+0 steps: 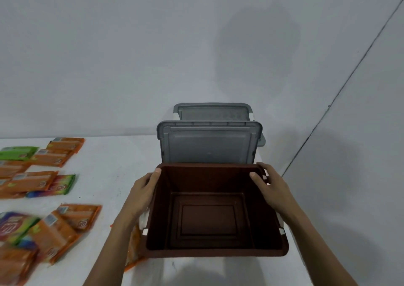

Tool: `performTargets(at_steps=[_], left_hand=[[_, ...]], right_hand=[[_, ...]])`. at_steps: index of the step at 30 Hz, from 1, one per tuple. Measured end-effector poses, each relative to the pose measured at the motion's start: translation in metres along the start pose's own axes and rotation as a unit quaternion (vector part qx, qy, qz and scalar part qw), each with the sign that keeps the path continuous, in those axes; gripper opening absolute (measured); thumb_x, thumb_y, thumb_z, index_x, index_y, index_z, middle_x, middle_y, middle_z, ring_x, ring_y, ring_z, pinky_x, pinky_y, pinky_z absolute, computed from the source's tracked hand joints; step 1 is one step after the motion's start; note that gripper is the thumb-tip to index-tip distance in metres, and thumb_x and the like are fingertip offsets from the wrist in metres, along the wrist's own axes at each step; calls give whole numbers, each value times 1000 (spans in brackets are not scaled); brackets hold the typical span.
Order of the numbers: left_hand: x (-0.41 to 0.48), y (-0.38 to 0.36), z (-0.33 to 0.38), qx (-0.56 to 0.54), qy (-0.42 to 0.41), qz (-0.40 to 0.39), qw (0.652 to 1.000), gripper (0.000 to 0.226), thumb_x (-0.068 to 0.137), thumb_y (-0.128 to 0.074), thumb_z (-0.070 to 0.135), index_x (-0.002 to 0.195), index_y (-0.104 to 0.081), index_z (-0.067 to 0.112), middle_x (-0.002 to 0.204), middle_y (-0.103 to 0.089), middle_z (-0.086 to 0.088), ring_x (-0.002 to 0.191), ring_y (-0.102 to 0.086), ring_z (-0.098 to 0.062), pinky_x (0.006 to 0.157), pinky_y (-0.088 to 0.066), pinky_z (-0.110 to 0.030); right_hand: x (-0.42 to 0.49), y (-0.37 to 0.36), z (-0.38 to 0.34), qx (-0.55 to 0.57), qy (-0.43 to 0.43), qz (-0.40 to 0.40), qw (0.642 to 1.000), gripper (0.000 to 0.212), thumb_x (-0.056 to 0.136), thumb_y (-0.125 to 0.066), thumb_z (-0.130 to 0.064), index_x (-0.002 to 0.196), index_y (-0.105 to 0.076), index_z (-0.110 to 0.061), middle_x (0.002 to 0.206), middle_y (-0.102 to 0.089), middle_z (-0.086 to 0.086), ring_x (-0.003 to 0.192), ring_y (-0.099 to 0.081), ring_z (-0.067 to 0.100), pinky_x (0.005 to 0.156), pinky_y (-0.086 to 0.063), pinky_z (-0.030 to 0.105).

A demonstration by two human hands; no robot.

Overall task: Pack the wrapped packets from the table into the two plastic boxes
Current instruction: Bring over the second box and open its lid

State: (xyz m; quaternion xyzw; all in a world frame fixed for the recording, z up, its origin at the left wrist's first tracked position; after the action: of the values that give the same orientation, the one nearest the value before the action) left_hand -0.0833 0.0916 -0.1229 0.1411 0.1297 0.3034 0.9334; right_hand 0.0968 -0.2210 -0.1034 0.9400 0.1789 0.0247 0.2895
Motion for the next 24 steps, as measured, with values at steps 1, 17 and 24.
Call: performTargets(at_steps=[1, 17, 24], left_hand=[[-3, -1, -1, -9, 1, 4, 1000, 41, 95, -40, 54, 106, -67, 25, 102, -68, 9, 99, -61, -7, 81, -47, -25], [28, 5, 7, 28, 7, 85, 996, 52, 90, -48, 61, 60, -58, 20, 56, -54, 4, 62, -54, -18, 59, -41, -31], [37, 3, -5, 9, 43, 15, 999, 65, 84, -45, 72, 84, -60, 8, 82, -59, -9, 78, -55, -18, 63, -41, -26]], right_hand=[[-2, 0, -1, -11, 4, -4, 1000, 47, 96, -57, -42, 139, -47, -28, 127, -61, -3, 104, -59, 15, 84, -43, 26], [26, 4, -16, -103, -7, 64, 993, 45, 96, -54, -47, 119, -61, -9, 105, -68, 9, 84, -52, 18, 73, -38, 28], [15, 11, -30, -257, 10, 134, 957, 55, 95, -46, -57, 123, -58, -11, 107, -69, 12, 98, -64, 33, 74, -48, 39]])
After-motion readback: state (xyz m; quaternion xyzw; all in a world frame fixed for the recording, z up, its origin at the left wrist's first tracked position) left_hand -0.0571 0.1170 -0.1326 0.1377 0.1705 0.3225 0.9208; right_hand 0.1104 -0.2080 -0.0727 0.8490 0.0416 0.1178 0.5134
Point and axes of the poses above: each hand's wrist, its own x-axis towards the middle knuckle, its own y-axis out of the back of the hand, z = x × y, the point moved 8 cm from there along x, towards the middle knuckle
